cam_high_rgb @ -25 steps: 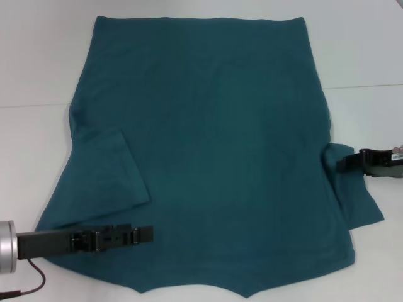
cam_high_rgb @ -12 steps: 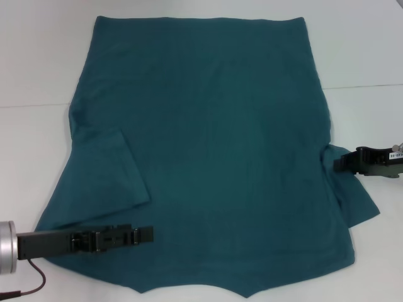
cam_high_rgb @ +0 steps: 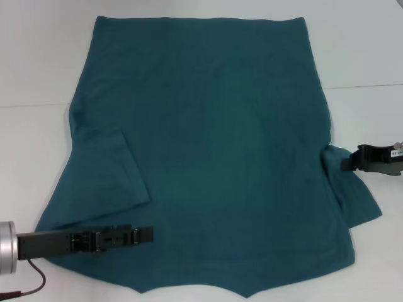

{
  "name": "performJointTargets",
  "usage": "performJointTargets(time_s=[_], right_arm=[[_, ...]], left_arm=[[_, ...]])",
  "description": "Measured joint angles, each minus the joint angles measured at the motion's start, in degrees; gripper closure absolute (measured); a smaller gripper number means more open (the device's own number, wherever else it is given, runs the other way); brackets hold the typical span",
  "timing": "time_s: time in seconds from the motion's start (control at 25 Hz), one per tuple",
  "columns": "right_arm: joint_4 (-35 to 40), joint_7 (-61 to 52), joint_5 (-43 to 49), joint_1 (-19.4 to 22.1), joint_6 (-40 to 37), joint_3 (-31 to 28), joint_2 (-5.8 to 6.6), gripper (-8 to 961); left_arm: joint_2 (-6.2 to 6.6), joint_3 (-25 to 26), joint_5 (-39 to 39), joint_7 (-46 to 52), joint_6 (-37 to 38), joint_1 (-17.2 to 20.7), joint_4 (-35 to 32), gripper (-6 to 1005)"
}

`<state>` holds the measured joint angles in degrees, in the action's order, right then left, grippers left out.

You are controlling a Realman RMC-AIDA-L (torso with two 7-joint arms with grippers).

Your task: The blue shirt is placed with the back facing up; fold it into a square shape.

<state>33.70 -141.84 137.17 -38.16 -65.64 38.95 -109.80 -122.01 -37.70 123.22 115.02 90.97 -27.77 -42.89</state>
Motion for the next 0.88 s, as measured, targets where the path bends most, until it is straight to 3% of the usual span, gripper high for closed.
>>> performJointTargets(time_s=[0.16, 0.56, 0.88], right_arm=[[0.2, -0.1, 0.2, 0.4, -0.2, -0.2, 0.69, 942], [1.1, -2.6, 3.6, 2.0, -0.2, -0.3, 3.61, 946], [3.4, -4.6, 5.5, 3.4, -0.8, -0.4, 5.04, 946]], left_arm=[[0.02, 0.0, 0.0, 0.1, 0.0, 0.0, 0.0, 127], [0.10, 0.0, 0.3, 0.2, 0.2, 0.0, 0.0, 126], [0.11, 0.0, 0.4, 0.2, 0.3, 0.0, 0.0, 127]])
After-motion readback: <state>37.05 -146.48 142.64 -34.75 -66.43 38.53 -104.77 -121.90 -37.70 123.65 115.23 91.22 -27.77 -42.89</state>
